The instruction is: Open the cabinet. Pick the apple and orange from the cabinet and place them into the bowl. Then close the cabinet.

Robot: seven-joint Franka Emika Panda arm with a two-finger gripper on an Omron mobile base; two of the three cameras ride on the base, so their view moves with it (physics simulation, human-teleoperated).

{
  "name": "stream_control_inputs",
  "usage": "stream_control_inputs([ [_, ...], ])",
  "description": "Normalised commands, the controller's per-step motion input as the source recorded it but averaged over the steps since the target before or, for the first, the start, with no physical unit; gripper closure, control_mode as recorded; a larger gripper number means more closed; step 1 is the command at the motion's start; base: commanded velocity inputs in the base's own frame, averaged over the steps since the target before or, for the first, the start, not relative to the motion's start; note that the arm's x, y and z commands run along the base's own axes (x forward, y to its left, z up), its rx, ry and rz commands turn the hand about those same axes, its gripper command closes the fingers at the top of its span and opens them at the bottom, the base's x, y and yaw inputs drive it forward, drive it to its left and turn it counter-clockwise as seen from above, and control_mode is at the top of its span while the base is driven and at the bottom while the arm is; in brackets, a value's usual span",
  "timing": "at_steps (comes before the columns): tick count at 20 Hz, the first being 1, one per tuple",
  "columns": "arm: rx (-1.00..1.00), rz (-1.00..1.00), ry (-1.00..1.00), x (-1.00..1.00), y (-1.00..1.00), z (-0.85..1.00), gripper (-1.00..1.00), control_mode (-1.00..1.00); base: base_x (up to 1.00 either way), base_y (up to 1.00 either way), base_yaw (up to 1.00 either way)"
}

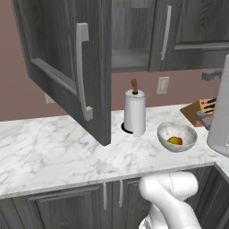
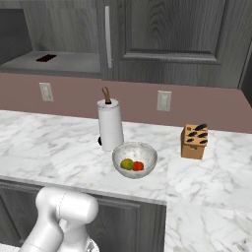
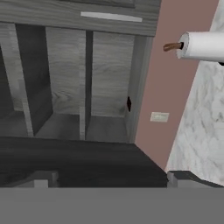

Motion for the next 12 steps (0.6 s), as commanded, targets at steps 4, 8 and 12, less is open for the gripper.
stream_control_inputs([
  [4,-0.04,0.00,0.00,-0.20,0.44,-0.03,-1.00,-1.00,0.00,0.00,0.00],
  [8,-0.06,0.00,0.00,-0.13,0.51,-0.13,-1.00,-1.00,0.00,0.00,0.00],
  [12,-0.06,0.00,-0.01,-0.26,0.45,-0.10,-1.00,-1.00,0.00,0.00,0.00],
])
